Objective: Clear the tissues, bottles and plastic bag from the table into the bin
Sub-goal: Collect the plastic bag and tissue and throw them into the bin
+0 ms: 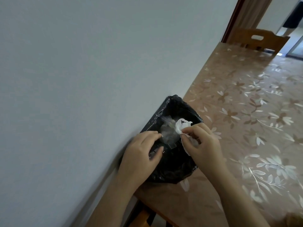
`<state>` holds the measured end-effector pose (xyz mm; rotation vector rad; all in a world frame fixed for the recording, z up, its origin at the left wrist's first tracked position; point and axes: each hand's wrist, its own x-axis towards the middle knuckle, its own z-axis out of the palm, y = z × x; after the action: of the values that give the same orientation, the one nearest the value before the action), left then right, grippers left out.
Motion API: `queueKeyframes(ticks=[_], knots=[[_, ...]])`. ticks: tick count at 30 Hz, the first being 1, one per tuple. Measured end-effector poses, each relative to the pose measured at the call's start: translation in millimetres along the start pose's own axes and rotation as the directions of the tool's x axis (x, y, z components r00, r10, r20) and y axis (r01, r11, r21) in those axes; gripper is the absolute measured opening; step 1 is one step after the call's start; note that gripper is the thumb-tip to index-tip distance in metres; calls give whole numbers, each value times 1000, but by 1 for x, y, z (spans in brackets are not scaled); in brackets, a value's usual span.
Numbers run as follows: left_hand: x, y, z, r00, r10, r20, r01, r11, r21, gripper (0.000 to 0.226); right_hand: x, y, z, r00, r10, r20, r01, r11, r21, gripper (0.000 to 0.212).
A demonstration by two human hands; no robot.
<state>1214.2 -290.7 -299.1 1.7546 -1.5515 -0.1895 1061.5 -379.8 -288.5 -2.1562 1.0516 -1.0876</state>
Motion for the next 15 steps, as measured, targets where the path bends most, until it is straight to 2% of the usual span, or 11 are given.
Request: queueKeyframes(ticks=[6,10,15], knots=[[-18,0,-12,1000,-23,-14,23,998,64,36,4,-11,25,994,-25,107,26,1000,-6,8],[-27,1,-15,1000,-28,-11,29,994,104,36,-2,-11,35,985,-74,156,92,990,-110,11],[-32,4,-17,999,-18,-40,24,990,138,36,-7,-7,34,985,-95,147,123,972,-202,18]])
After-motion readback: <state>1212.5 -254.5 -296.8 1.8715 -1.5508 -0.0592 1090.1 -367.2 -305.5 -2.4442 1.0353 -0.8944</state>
